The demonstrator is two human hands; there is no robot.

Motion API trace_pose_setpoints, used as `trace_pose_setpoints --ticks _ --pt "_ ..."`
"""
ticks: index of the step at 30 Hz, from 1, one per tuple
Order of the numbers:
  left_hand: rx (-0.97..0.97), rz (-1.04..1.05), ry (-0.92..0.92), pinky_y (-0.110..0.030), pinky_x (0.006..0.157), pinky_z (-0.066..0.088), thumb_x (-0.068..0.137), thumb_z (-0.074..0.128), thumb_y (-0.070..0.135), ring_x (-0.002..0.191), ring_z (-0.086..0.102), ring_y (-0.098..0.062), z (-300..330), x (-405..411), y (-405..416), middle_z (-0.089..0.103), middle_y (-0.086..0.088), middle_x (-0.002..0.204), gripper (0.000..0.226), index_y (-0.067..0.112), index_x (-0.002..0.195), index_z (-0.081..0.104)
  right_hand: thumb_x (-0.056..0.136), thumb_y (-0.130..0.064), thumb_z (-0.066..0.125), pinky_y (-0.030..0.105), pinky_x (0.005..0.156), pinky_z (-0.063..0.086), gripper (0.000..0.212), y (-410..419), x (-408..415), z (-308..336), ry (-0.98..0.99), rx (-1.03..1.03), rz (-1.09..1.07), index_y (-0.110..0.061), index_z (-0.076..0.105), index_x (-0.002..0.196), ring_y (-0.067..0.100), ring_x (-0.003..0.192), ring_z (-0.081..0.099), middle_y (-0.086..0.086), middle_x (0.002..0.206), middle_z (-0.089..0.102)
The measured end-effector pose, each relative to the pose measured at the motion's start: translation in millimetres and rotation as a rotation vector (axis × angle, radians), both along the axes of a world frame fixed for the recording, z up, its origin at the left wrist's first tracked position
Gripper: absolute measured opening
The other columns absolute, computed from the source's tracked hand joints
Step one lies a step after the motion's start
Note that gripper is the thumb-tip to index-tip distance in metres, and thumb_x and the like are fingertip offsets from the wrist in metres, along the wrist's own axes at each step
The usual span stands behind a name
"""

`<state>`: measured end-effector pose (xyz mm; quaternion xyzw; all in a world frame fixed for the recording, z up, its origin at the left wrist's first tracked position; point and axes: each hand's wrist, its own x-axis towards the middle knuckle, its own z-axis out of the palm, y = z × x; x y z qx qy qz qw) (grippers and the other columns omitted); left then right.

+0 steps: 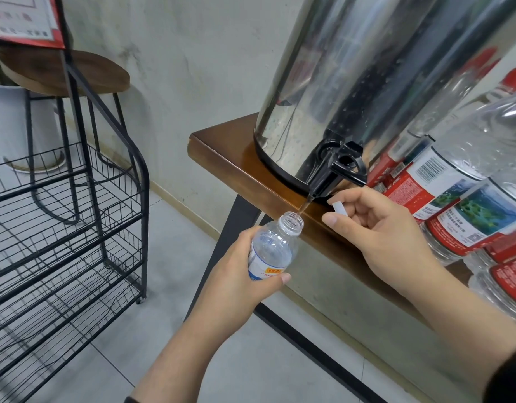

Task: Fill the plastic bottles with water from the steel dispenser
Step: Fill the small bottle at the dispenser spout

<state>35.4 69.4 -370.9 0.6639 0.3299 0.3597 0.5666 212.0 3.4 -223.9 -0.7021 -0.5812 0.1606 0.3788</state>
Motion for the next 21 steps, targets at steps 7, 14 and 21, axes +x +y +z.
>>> trace_pose_setpoints --ticks 7,14,21 --pt "0.010 0.001 -0.005 -0.024 0.093 0.058 0.080 0.086 0.040 0.115 0.060 0.004 0.0 0.3 0.1 0.059 0.032 0.122 0.069 0.058 0.130 0.041 0.071 -0.058 0.072 0.036 0.068 0.045 0.033 2.3 1.2 -2.2 0.002 0.018 0.005 -0.038 0.070 0.097 0.034 0.078 0.055 -0.001 0.084 0.067" --pt "0.027 -0.003 -0.006 -0.026 0.094 0.058 0.081 0.085 0.041 0.116 0.059 0.004 0.1 0.6 0.6 0.058 0.033 0.122 0.069 0.060 0.129 0.040 0.070 -0.059 0.072 0.036 0.068 0.044 0.037 2.3 0.5 -1.7 0.003 0.018 -0.002 -0.034 0.071 0.097 0.035 0.078 0.055 0.000 0.083 0.067" --pt "0.026 -0.002 -0.005 -0.026 0.094 0.059 0.080 0.085 0.042 0.117 0.058 0.005 -1.0 1.3 1.5 0.057 0.033 0.123 0.070 0.059 0.131 0.040 0.069 -0.059 0.071 0.034 0.068 0.044 0.039 1.9 -0.7 -0.9 0.003 0.012 -0.009 -0.032 0.071 0.097 0.034 0.077 0.054 0.002 0.084 0.066"
